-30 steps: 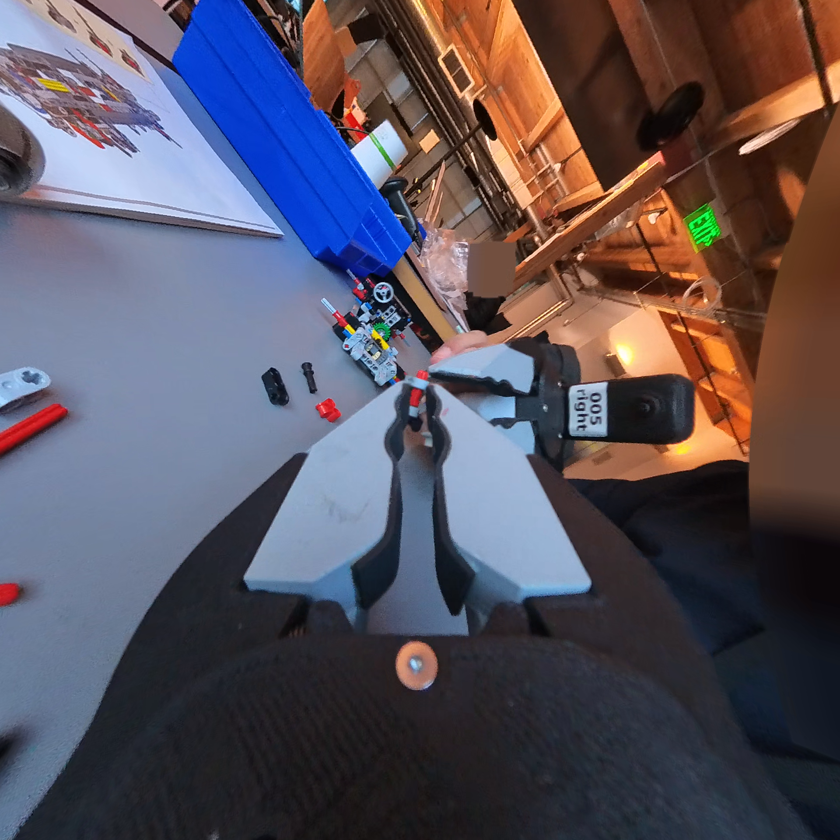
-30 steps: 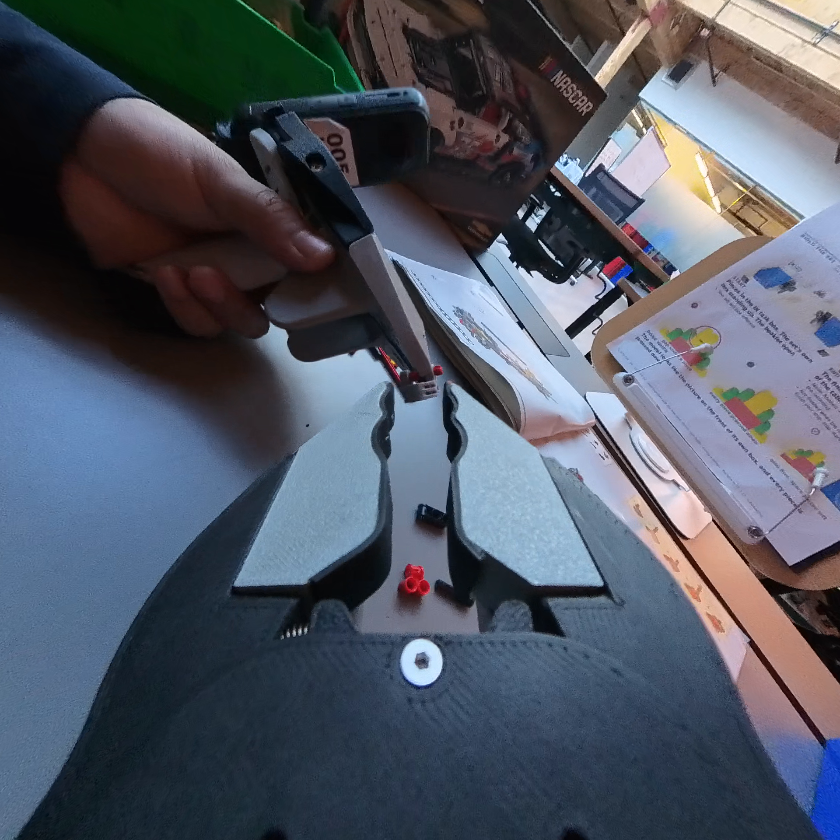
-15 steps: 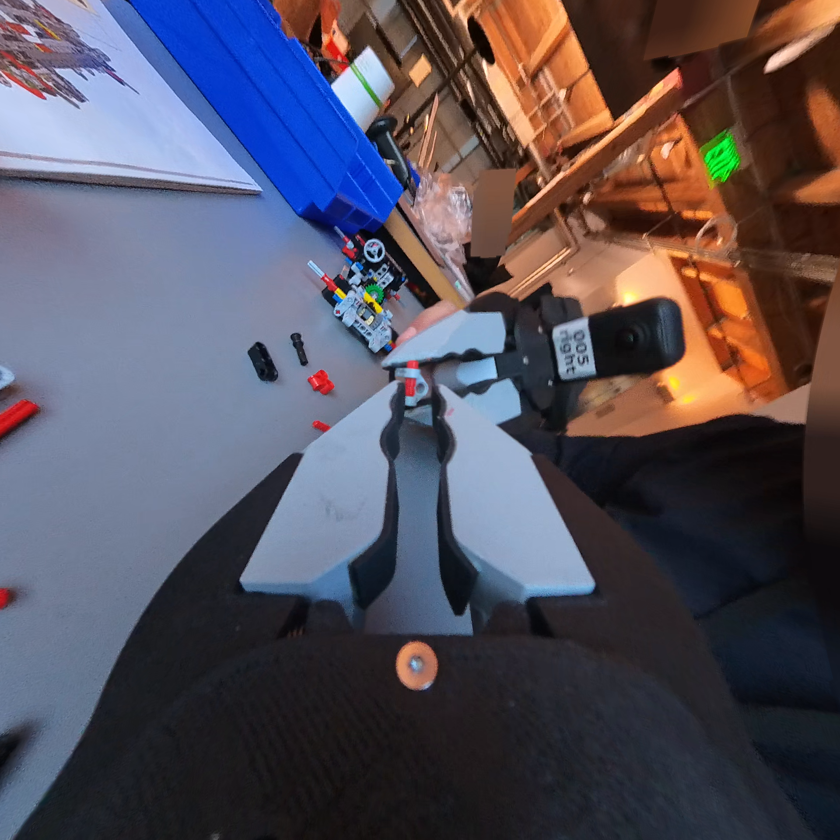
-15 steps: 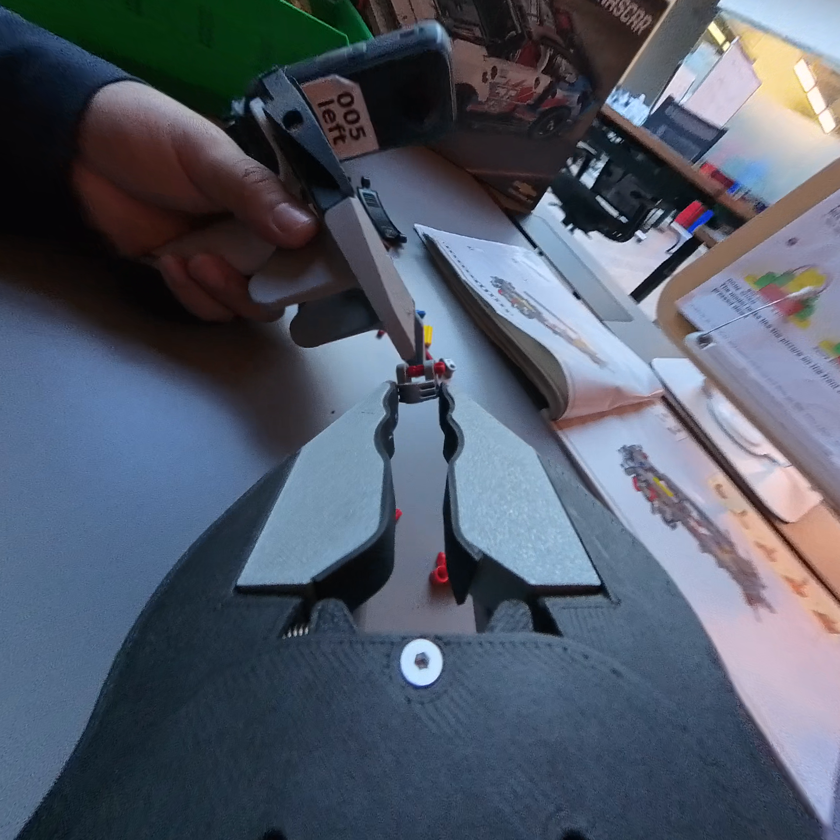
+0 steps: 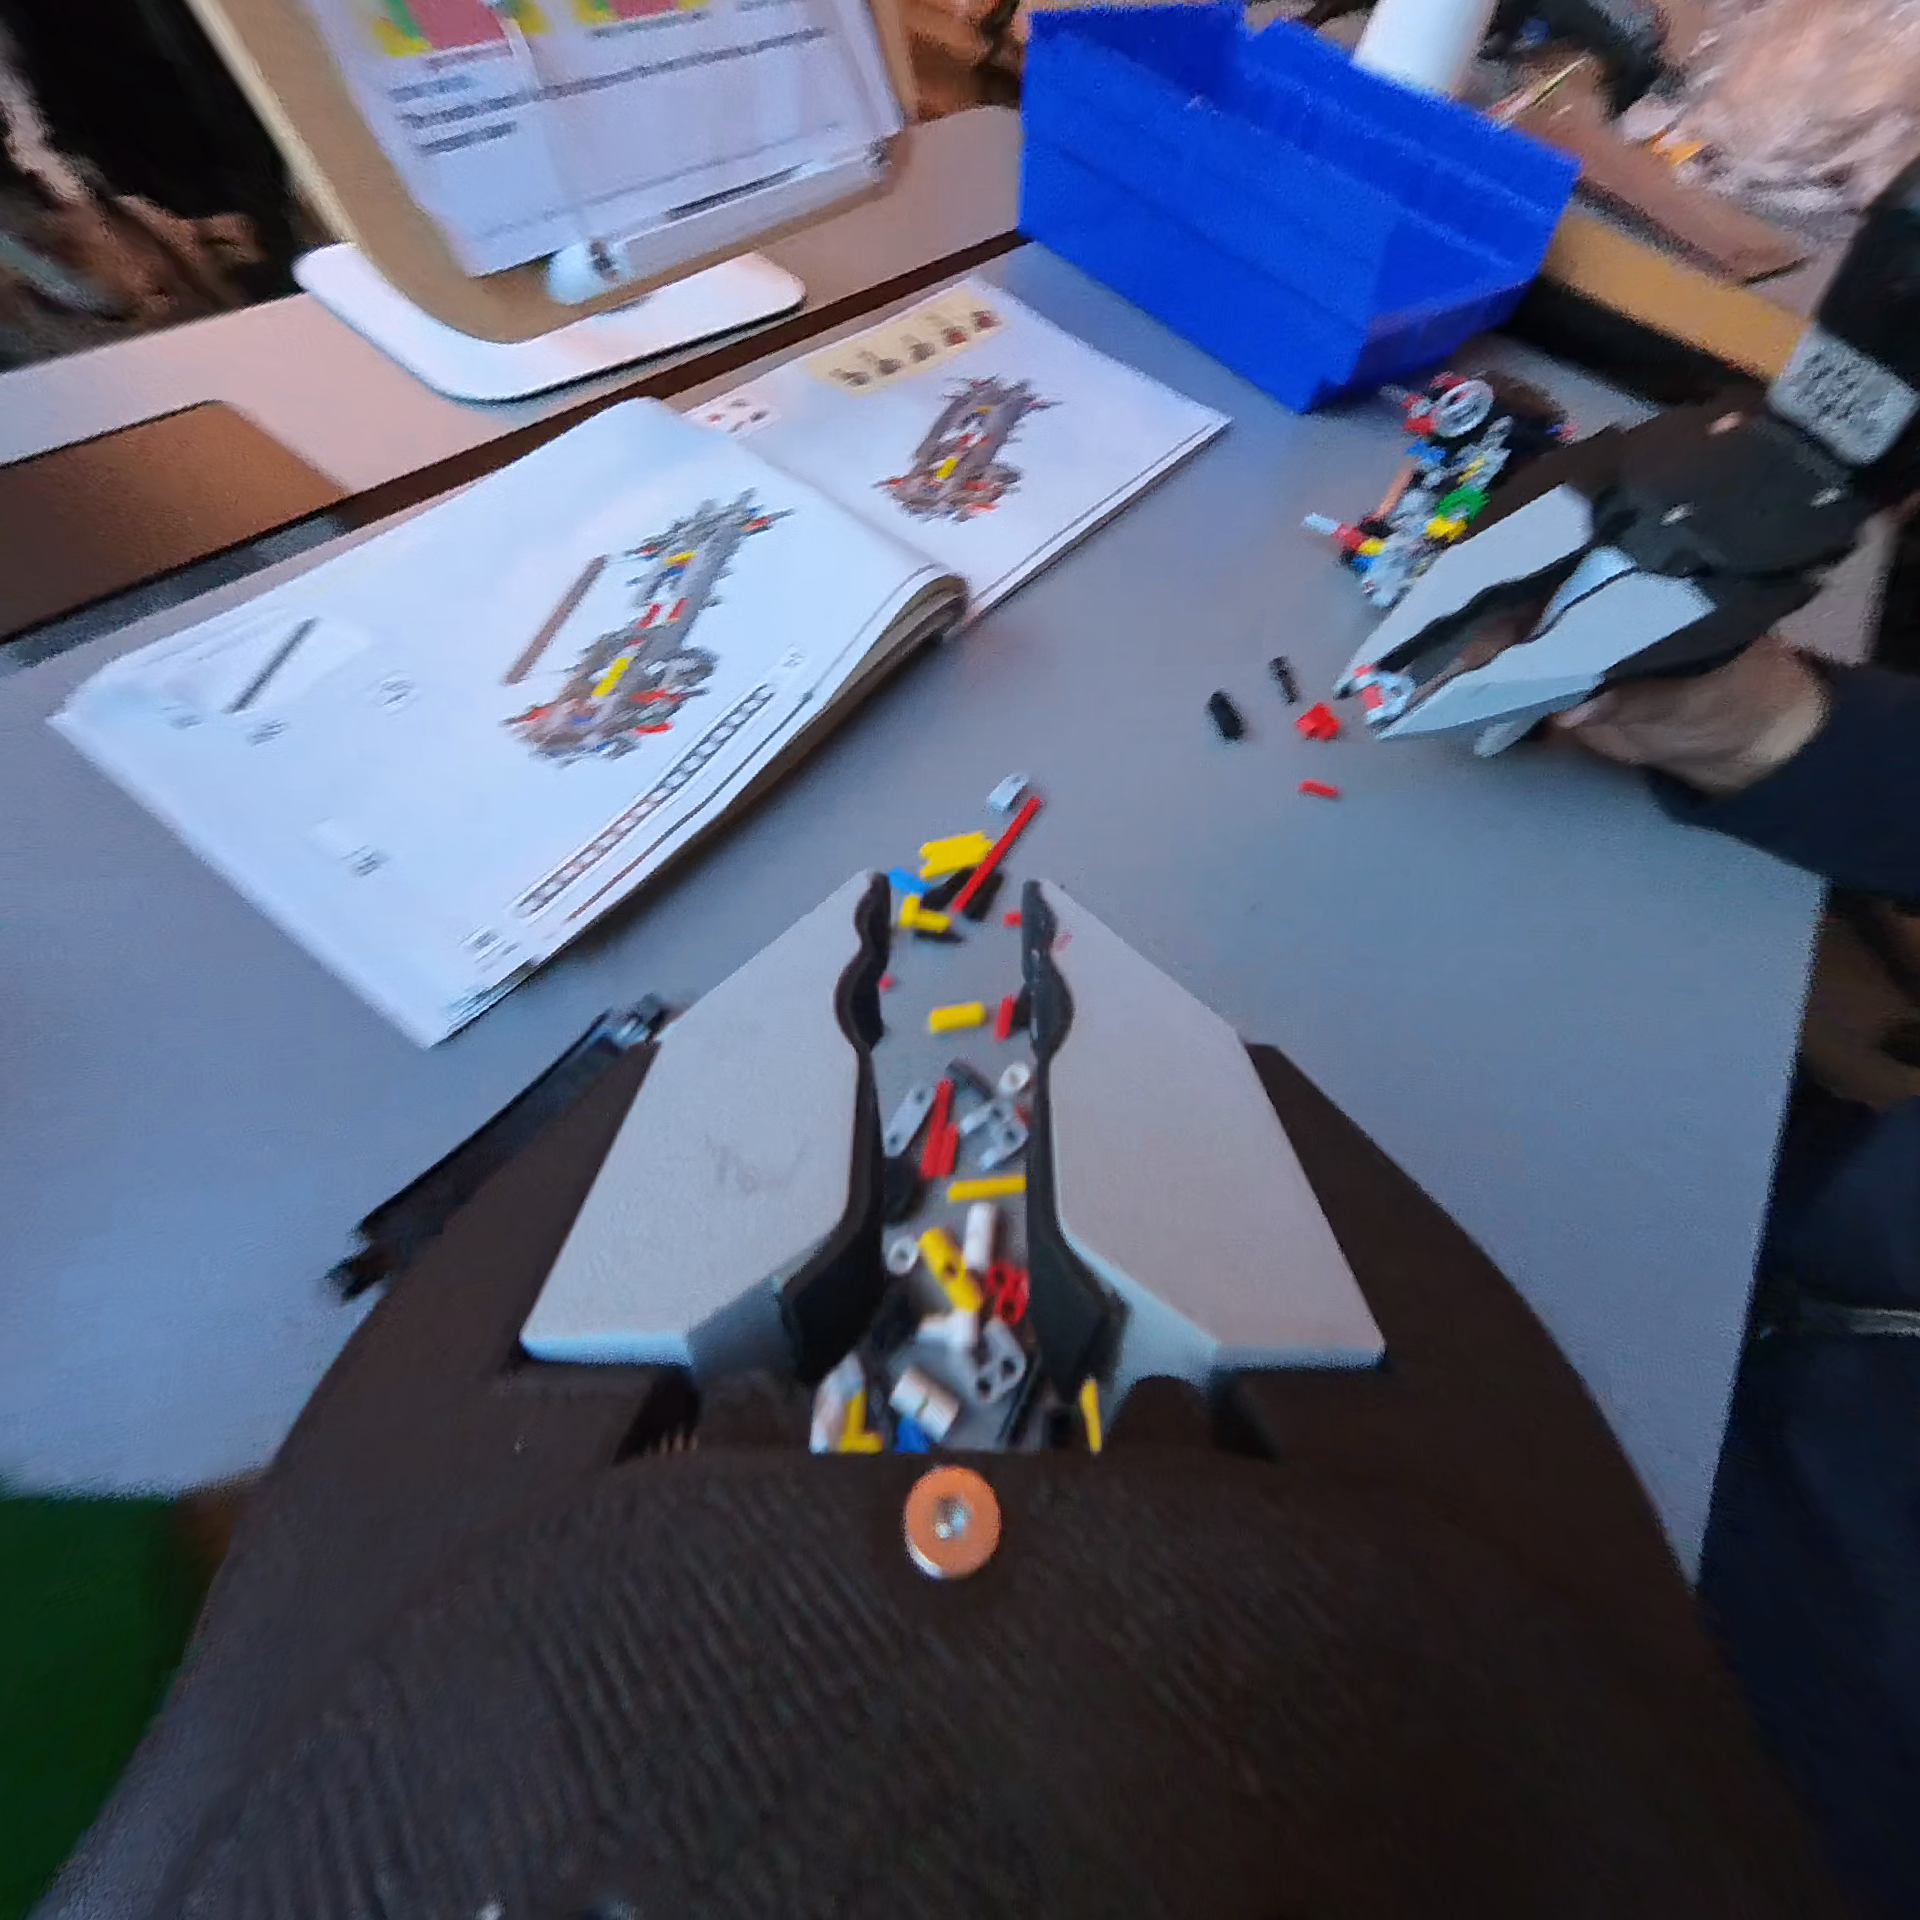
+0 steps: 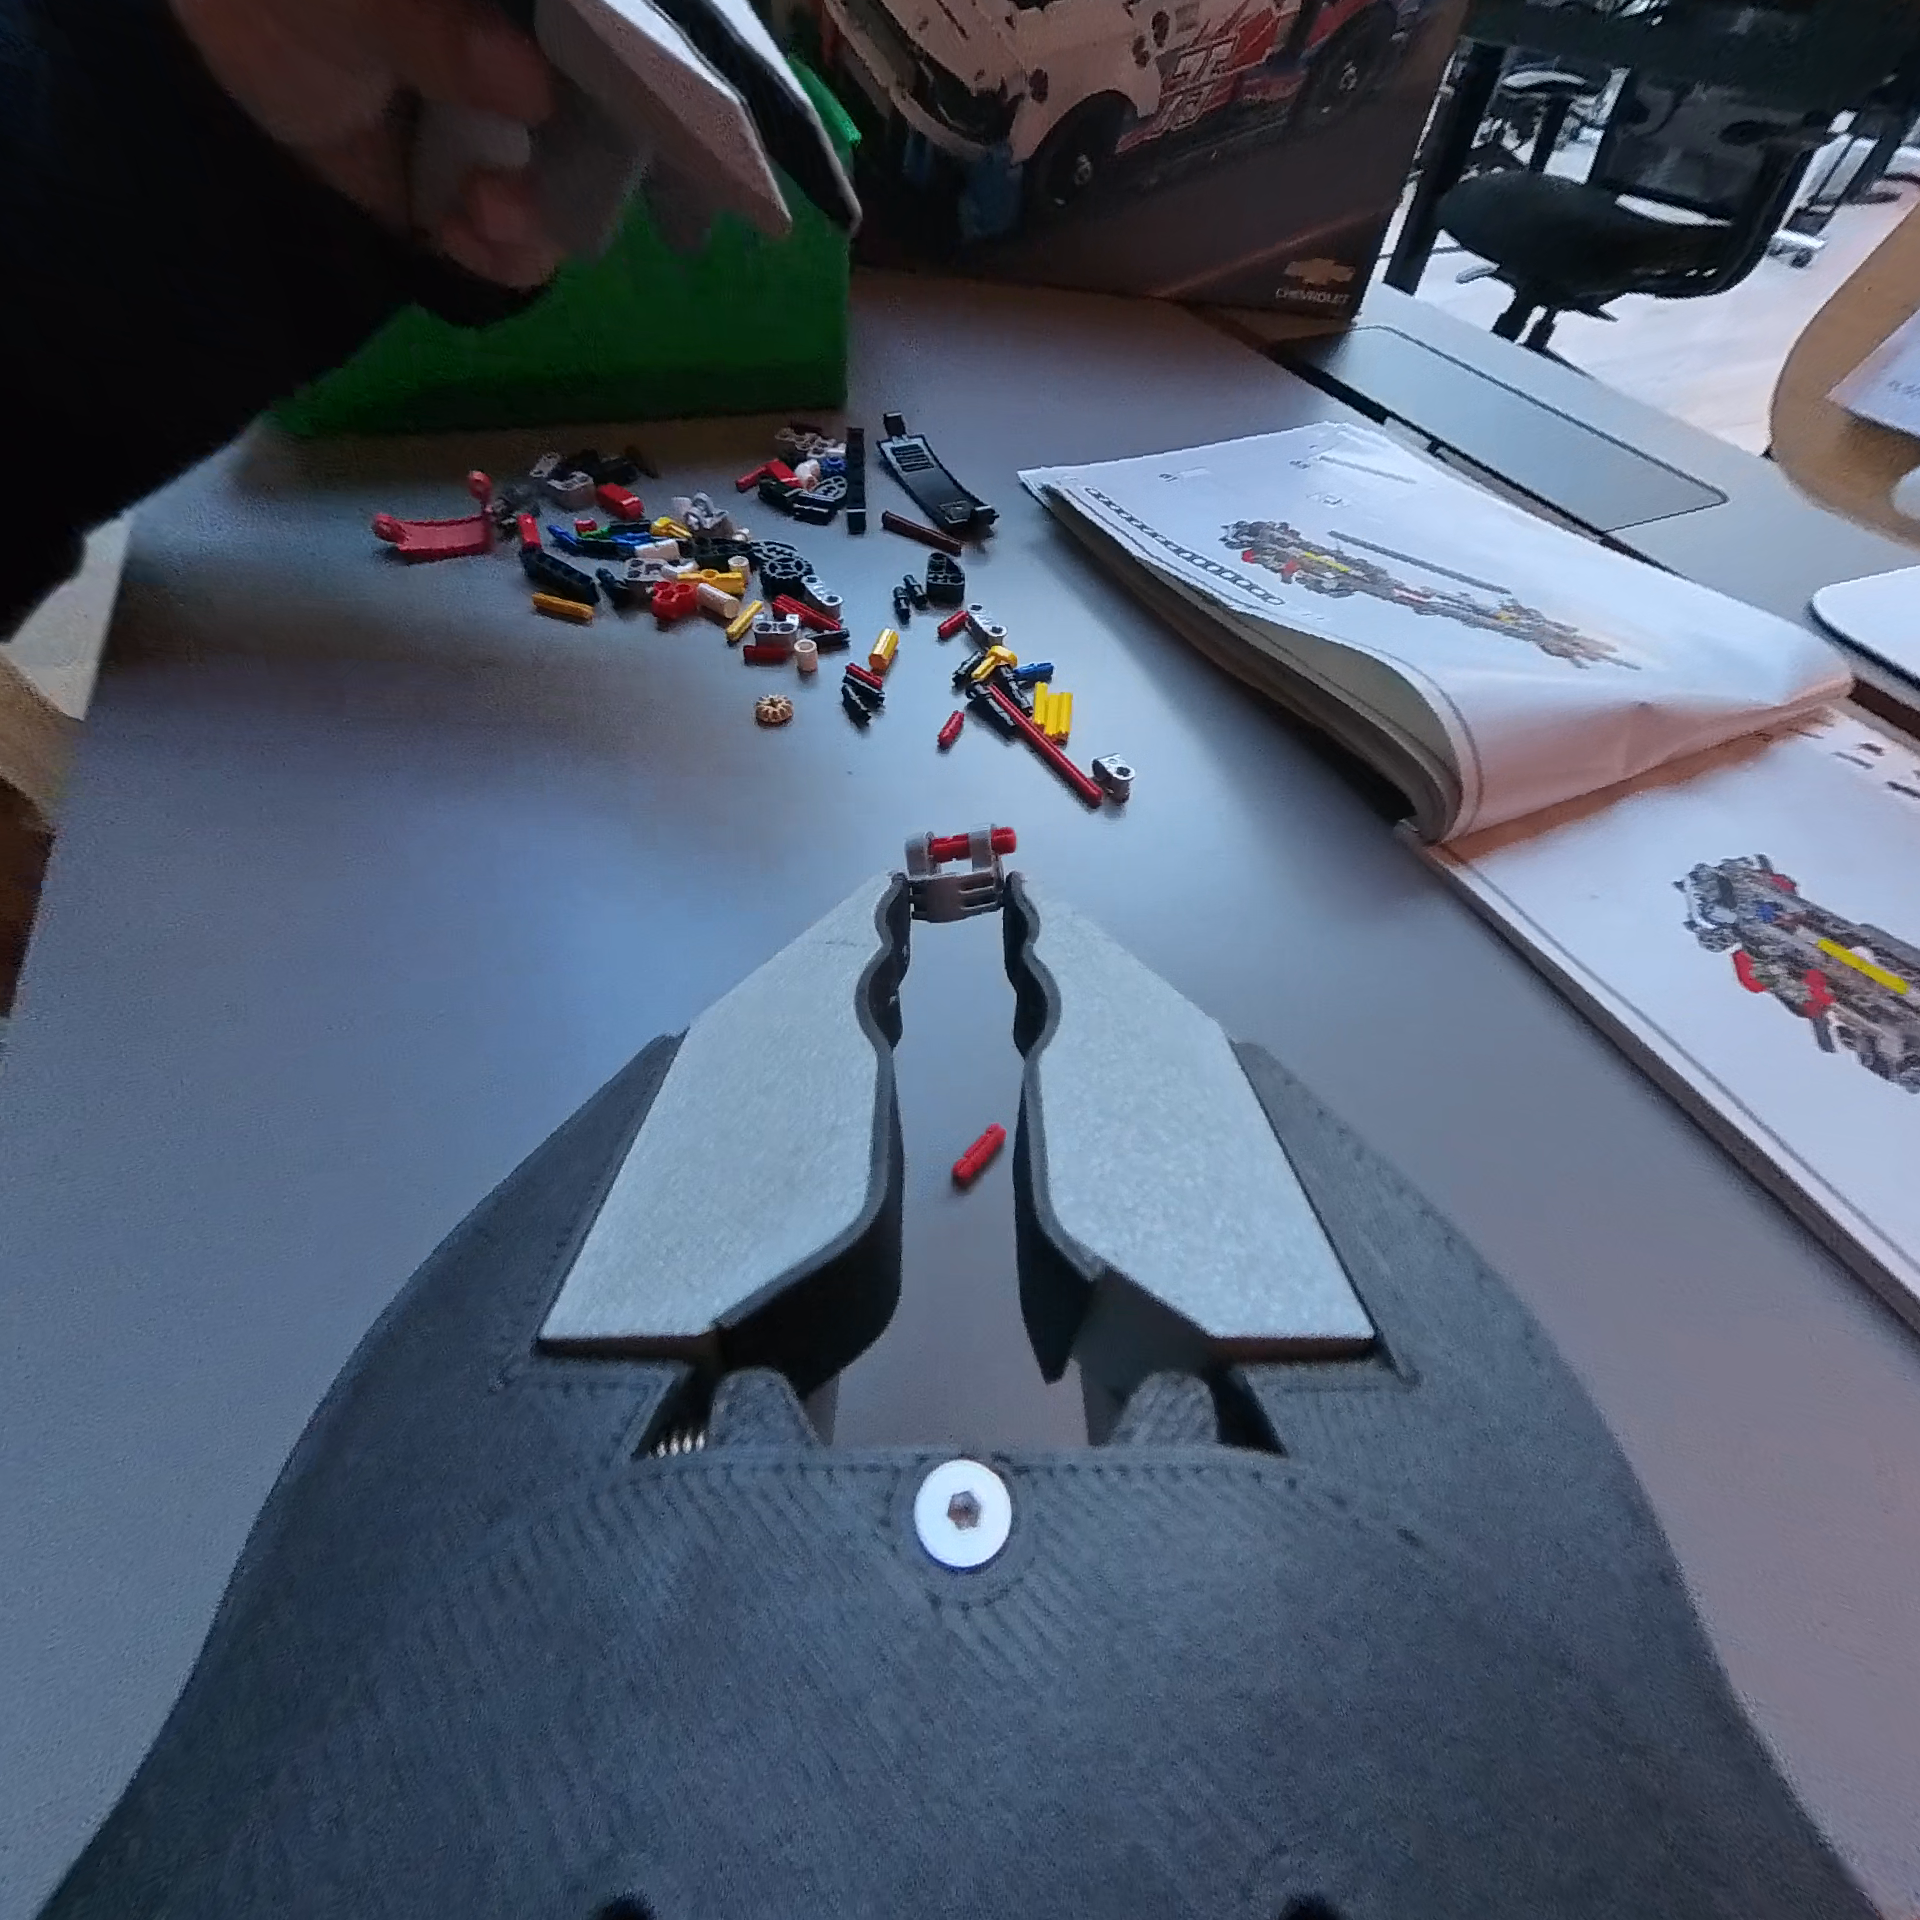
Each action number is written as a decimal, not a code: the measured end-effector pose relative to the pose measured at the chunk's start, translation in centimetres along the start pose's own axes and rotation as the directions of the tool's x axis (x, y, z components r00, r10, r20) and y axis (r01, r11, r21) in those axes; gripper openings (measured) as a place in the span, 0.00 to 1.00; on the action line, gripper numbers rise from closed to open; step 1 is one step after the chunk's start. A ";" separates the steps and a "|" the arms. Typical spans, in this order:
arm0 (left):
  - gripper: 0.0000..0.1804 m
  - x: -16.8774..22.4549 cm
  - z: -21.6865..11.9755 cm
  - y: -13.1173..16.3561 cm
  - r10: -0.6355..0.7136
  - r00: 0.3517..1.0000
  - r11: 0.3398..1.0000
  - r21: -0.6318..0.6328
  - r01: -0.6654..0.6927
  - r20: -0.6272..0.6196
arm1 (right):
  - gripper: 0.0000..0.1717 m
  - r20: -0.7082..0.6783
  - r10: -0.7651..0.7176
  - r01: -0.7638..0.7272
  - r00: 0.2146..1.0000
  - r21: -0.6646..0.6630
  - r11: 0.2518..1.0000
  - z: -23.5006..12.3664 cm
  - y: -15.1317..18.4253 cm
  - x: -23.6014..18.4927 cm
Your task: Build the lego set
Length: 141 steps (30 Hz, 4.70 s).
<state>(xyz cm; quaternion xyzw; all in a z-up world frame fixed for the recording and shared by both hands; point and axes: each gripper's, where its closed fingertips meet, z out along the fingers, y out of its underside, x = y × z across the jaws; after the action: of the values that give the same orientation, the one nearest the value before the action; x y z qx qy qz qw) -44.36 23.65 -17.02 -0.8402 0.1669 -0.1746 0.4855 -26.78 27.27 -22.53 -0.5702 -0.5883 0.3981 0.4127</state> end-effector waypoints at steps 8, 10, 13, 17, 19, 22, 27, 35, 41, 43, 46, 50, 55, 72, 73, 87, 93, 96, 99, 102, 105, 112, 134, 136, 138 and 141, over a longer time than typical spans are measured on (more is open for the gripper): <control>0.17 -1.2 -1.6 4.6 0.003 0.991 0.988 -0.156 0.017 0.131 | 0.08 0.056 0.046 -0.043 0.997 -0.042 0.998 0.4 0.5 -0.7; 0.18 -1.5 -1.6 5.2 0.024 0.987 0.982 -0.188 0.007 0.159 | 0.08 0.062 0.053 -0.051 0.997 -0.042 0.998 0.4 0.5 -0.7; 0.17 -1.4 -1.7 5.0 0.051 0.984 0.982 -0.191 -0.018 0.172 | 0.08 0.060 0.057 -0.055 0.997 -0.033 0.998 0.3 0.4 -0.6; 0.17 -1.0 -1.3 4.6 0.044 0.987 0.985 -0.173 -0.016 0.156 | 0.08 0.064 0.068 -0.066 0.996 -0.034 0.997 0.2 0.4 -0.6; 0.16 -0.6 -0.8 4.5 0.048 0.989 0.984 -0.176 -0.022 0.143 | 0.08 0.064 0.064 -0.062 0.996 -0.037 0.997 0.2 0.5 -0.6; 0.16 -0.1 0.2 4.8 0.069 0.990 0.979 -0.198 -0.043 0.125 | 0.08 0.063 0.053 -0.050 0.997 -0.041 0.998 0.3 0.5 -0.7; 0.13 0.5 1.7 5.9 0.123 0.987 0.960 -0.262 -0.093 0.100 | 0.09 0.064 0.053 -0.050 0.997 -0.046 0.998 0.3 0.6 -0.7; 0.07 -1.2 0.4 6.5 0.197 0.967 0.941 -0.309 -0.140 0.162 | 0.09 0.072 0.071 -0.068 0.995 -0.043 0.997 0.3 0.6 -0.6; 0.06 0.7 2.5 4.7 0.149 0.985 0.964 -0.233 -0.126 0.085 | 0.09 0.066 0.080 -0.077 0.995 -0.058 0.995 0.4 0.8 -0.4; 0.06 1.8 4.8 4.0 0.214 0.976 0.949 -0.248 -0.196 0.046 | 0.09 0.063 0.094 -0.091 0.994 -0.059 0.994 0.5 0.8 -0.3; 0.05 3.1 8.4 3.9 0.340 0.940 0.887 -0.328 -0.326 -0.015 | 0.08 0.054 0.121 -0.119 0.991 -0.037 0.992 0.2 0.5 0.2; 0.04 2.6 11.9 4.1 0.472 0.880 0.781 -0.435 -0.449 -0.061 | 0.08 0.042 0.169 -0.170 0.985 0.011 0.985 -0.4 0.0 1.0; 0.04 2.6 13.6 6.1 0.456 0.874 0.693 -0.550 -0.467 -0.167 | 0.08 0.018 0.264 -0.265 0.964 0.027 0.964 -0.9 0.2 2.2; 0.09 0.9 14.0 5.9 0.410 0.904 0.672 -0.630 -0.390 -0.122 | 0.08 0.119 0.472 -0.484 0.874 0.114 0.867 -2.2 -0.6 3.3; 0.09 1.1 14.2 5.8 0.370 0.920 0.696 -0.617 -0.367 -0.130 | 0.08 0.135 0.490 -0.505 0.861 0.118 0.855 -2.3 -0.6 3.3; 0.10 2.1 13.8 6.3 0.263 0.943 0.703 -0.629 -0.332 -0.204 | 0.08 0.310 0.637 -0.702 0.706 0.184 0.688 -3.5 -1.5 4.3; 0.09 1.9 13.3 6.5 0.274 0.942 0.694 -0.638 -0.334 -0.195 | 0.08 0.309 0.637 -0.701 0.706 0.184 0.689 -3.4 -1.5 4.3; 0.03 1.5 13.8 6.3 0.266 0.947 0.709 -0.629 -0.319 -0.180 | 0.08 0.297 0.631 -0.691 0.717 0.179 0.701 -3.3 -1.4 4.2; 0.01 2.1 14.3 6.1 0.282 0.938 0.716 -0.607 -0.344 -0.200 | 0.08 0.249 0.609 -0.654 0.753 0.174 0.737 -3.2 -1.2 4.2; 0.01 5.0 14.6 4.2 0.248 0.943 0.823 -0.464 -0.326 -0.223 | 0.08 0.152 0.556 -0.575 0.817 0.163 0.802 -3.0 -0.7 4.5; 0.00 10.6 13.8 1.0 0.042 0.932 0.961 -0.240 -0.136 -0.360 | 0.08 -0.002 0.423 -0.419 0.906 0.132 0.898 -2.7 -0.3 4.8; 0.01 14.2 12.9 0.9 -0.275 0.814 0.960 -0.196 0.202 -0.512 | 0.08 -0.178 0.078 -0.078 0.981 0.010 0.997 -1.6 -0.1 3.7; 0.01 15.1 13.0 0.6 -0.487 0.605 0.867 -0.267 0.420 -0.630 | 0.08 -0.188 -0.118 0.127 0.975 0.039 0.991 -2.0 -1.5 2.4; 0.01 15.1 13.1 0.9 -0.487 0.606 0.869 -0.278 0.410 -0.629 | 0.08 -0.205 -0.201 0.208 0.958 0.010 0.978 -2.0 -1.4 2.4; 0.01 15.1 13.2 1.2 -0.489 0.610 0.869 -0.287 0.403 -0.624 | 0.08 -0.214 -0.285 0.287 0.934 -0.022 0.958 -2.0 -1.1 2.3; 0.01 15.1 13.1 1.4 -0.498 0.599 0.864 -0.297 0.407 -0.627 | 0.08 -0.206 -0.360 0.360 0.910 -0.039 0.932 -2.1 -1.0 2.1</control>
<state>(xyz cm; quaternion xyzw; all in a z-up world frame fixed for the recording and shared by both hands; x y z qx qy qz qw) -25.22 26.13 -22.37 -0.7574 0.1258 -0.5786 0.2753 -25.16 29.36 -20.83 -0.4909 -0.6364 0.2531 0.5385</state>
